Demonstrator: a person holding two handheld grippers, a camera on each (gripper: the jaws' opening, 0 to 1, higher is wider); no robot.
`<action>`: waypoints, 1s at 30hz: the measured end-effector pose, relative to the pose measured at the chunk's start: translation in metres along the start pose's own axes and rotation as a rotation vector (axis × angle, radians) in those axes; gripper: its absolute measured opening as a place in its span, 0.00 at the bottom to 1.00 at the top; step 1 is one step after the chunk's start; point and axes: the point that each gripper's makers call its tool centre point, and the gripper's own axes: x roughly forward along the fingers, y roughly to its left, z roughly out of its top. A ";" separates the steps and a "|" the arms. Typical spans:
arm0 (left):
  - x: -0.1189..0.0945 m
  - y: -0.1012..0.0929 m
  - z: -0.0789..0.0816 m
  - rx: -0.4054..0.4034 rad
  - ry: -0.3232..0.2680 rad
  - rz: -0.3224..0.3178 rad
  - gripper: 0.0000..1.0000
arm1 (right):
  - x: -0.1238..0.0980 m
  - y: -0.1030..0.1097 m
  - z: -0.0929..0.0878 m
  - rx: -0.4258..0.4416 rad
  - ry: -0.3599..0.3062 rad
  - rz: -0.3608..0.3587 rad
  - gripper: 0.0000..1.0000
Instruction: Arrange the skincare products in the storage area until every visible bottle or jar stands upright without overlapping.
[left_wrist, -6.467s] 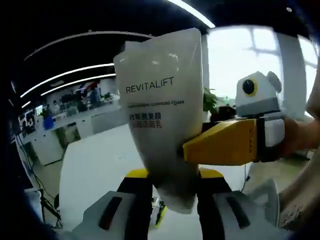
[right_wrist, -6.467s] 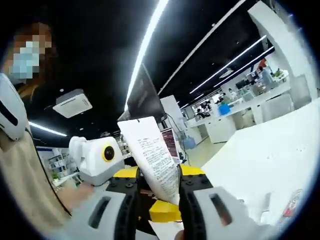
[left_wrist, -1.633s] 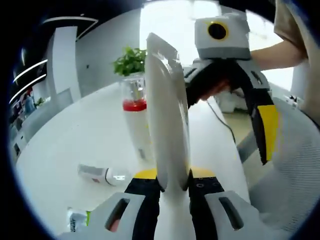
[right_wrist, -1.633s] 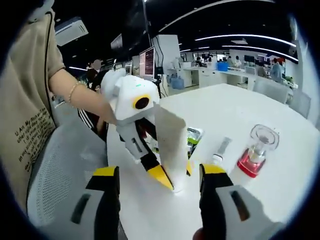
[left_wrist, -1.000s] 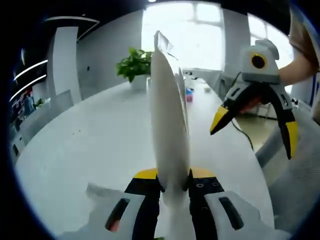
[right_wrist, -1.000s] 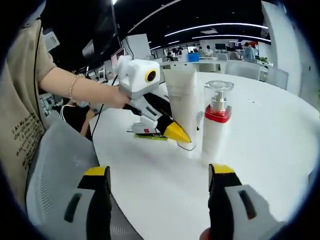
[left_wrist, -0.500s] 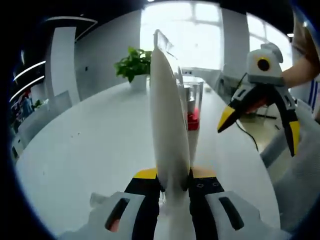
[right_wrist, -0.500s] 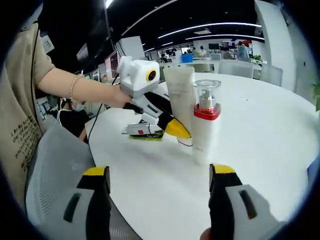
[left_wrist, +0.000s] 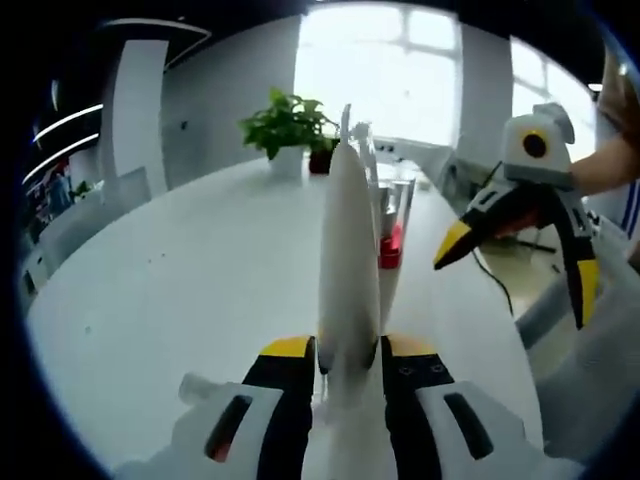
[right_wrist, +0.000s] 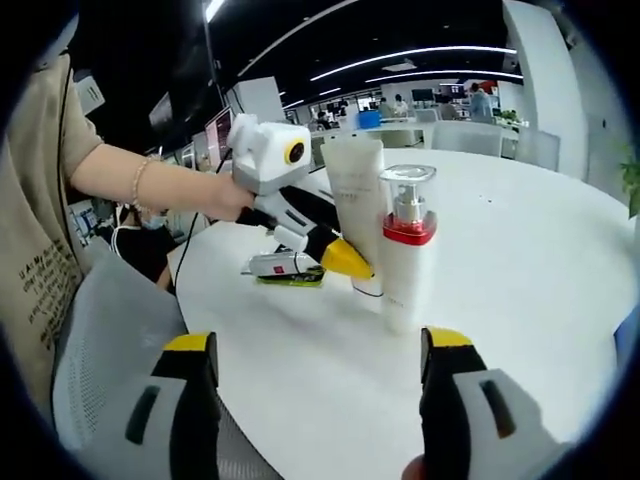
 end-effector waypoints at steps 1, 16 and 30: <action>-0.002 0.001 -0.001 0.000 0.004 0.006 0.26 | 0.000 0.000 0.000 0.000 -0.001 -0.004 0.83; -0.066 -0.012 -0.033 -0.169 0.053 0.154 0.54 | -0.002 0.017 0.008 0.021 -0.049 -0.013 0.88; -0.139 -0.041 -0.067 -0.339 0.006 0.313 0.77 | -0.012 0.034 0.007 0.010 -0.061 -0.013 0.92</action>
